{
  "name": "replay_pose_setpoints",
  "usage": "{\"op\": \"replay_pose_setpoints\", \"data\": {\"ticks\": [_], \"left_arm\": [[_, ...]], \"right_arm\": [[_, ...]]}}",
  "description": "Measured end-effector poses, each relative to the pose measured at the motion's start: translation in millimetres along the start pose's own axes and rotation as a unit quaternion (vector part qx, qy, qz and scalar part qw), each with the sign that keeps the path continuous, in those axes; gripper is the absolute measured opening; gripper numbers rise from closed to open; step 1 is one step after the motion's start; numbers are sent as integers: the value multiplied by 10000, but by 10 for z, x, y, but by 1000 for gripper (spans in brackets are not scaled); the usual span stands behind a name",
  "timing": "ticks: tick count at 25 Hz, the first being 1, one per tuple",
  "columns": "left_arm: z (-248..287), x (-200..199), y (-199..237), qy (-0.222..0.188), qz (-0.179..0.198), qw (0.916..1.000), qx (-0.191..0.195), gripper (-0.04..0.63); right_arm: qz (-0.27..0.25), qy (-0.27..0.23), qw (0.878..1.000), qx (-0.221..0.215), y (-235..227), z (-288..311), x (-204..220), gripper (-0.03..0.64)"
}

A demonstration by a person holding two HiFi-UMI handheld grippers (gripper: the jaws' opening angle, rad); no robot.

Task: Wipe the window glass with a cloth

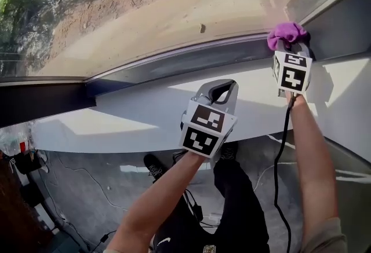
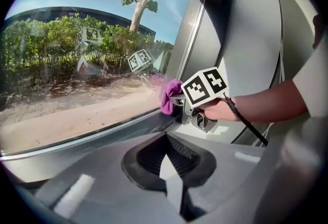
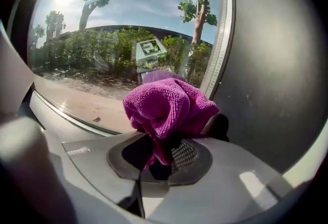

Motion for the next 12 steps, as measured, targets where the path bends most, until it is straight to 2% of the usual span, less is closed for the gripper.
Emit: {"op": "replay_pose_setpoints", "data": {"ticks": [4, 8, 12], "left_arm": [[72, -7, -65, 43, 23, 10000, 38, 0], [73, -35, -124, 32, -3, 10000, 35, 0], [44, 64, -96, 18, -108, 9999, -36, 0]], "right_arm": [[195, 232, 9984, 473, -186, 48, 21, 102], [354, 584, 9953, 687, -269, 144, 126, 103], [74, 788, 9932, 856, -277, 273, 170, 103]]}}
Point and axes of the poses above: the fingertips, and each gripper's own axes: z forward along the fingers, y to its left, x out of its underside, the point moved 2 cm from there along -z, backward along the fingers, and after that the axes turned 10 degrees about z, right-handed, at the moved point
